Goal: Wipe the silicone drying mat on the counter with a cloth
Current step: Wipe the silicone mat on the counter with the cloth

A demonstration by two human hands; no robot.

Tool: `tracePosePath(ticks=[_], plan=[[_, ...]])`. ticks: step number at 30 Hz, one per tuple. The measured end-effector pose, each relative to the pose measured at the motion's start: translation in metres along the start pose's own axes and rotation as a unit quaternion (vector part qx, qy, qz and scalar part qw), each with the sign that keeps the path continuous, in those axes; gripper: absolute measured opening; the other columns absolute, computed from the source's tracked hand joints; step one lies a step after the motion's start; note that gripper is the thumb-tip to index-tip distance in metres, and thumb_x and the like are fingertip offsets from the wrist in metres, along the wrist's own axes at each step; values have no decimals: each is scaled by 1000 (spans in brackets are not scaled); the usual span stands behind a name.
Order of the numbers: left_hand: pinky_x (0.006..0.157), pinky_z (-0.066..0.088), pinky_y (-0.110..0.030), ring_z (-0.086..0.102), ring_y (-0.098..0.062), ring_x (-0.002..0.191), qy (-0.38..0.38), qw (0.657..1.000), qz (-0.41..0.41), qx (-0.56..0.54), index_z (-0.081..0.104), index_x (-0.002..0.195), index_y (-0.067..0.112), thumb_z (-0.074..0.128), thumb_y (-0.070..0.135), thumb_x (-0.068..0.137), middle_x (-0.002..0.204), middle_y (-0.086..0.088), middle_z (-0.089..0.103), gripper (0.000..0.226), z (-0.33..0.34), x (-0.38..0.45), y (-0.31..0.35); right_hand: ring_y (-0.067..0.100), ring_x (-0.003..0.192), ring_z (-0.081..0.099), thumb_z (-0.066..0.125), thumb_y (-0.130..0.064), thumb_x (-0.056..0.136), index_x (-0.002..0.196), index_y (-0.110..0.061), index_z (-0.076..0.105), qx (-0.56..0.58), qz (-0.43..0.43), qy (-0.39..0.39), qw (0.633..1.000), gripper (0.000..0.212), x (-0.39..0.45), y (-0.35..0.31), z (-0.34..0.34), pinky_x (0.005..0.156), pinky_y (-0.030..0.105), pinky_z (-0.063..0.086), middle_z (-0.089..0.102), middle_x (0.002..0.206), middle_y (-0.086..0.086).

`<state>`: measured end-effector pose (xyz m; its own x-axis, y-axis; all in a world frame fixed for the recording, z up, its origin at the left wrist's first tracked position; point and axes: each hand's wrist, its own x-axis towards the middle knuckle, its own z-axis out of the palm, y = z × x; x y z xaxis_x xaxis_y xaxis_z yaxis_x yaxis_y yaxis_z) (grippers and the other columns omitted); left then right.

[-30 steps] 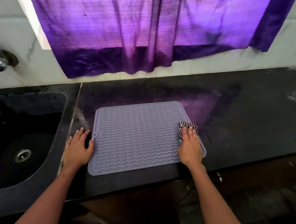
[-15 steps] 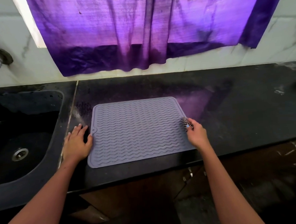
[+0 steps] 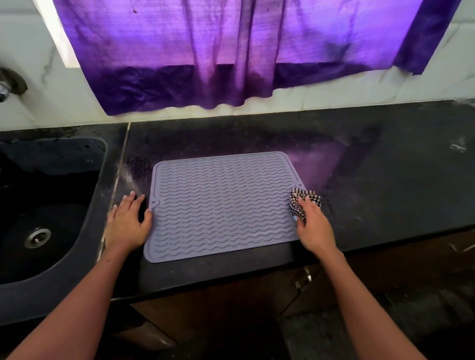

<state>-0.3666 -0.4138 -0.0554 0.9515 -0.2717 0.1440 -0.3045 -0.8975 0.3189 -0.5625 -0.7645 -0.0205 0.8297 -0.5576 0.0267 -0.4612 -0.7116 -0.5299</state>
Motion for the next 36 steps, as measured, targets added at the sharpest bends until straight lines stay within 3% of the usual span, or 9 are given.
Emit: tracePosePath(ticks=[3,7,10,13,20,25,31,33,36], plan=[[116,10,-41,18,-23,143,-15,1000,-4,5,34,143,13,19,49,85,154,-10,24,70,-1,-2,0,30,117,54,49,-2,91,130,-12,54,142,106,99,979,40,4,-12,-11,99,31,40,58,129,14],[117,5,-41,10,-21,145,-42,998,-28,32,22,147,16,23,39,99,157,-7,13,53,2,-3,5,29,123,50,48,-4,93,131,-11,54,220,126,152,955,39,1,-30,-17,105,32,36,56,133,12],[117,5,-41,10,-21,145,-32,998,-35,35,23,147,17,20,43,97,157,-6,15,56,3,-5,6,25,123,50,52,-4,91,136,-12,48,135,10,80,988,46,-11,-43,-2,104,31,36,54,135,9],[116,5,-40,12,-20,145,-23,999,-42,23,27,146,18,12,50,85,156,-5,17,71,4,-5,6,23,143,22,55,-17,91,146,-15,29,-1,-59,-14,998,61,-17,-41,21,117,34,17,27,154,5],[116,7,-40,16,-19,144,2,999,-39,14,33,144,17,17,50,85,155,-5,22,69,4,-6,6,19,145,16,42,-16,96,148,-13,23,-92,-92,17,991,56,-19,-34,37,118,29,6,23,155,6],[116,8,-40,16,-20,144,-1,999,-43,11,33,143,17,17,50,84,155,-6,23,69,3,-6,8,18,145,19,42,-8,96,147,-16,27,-63,-87,-10,994,54,-13,-36,31,119,32,16,25,155,3],[116,7,-41,15,-20,144,-6,999,-40,13,32,144,17,16,49,84,155,-6,22,70,1,-7,9,24,129,45,43,-13,98,140,-16,43,255,97,18,962,42,5,-65,9,103,29,36,47,143,5],[116,7,-40,15,-20,144,-5,999,-39,15,32,144,17,16,49,84,155,-6,22,70,2,-7,9,22,130,43,43,-11,97,142,-17,39,239,74,30,968,46,-4,-88,14,99,24,33,45,143,3],[116,7,-40,15,-20,144,-4,999,-39,12,31,144,17,16,50,84,155,-6,22,70,2,-6,8,20,146,15,43,-11,96,148,-19,21,105,-47,-15,993,57,-25,-109,49,117,31,14,19,157,3]])
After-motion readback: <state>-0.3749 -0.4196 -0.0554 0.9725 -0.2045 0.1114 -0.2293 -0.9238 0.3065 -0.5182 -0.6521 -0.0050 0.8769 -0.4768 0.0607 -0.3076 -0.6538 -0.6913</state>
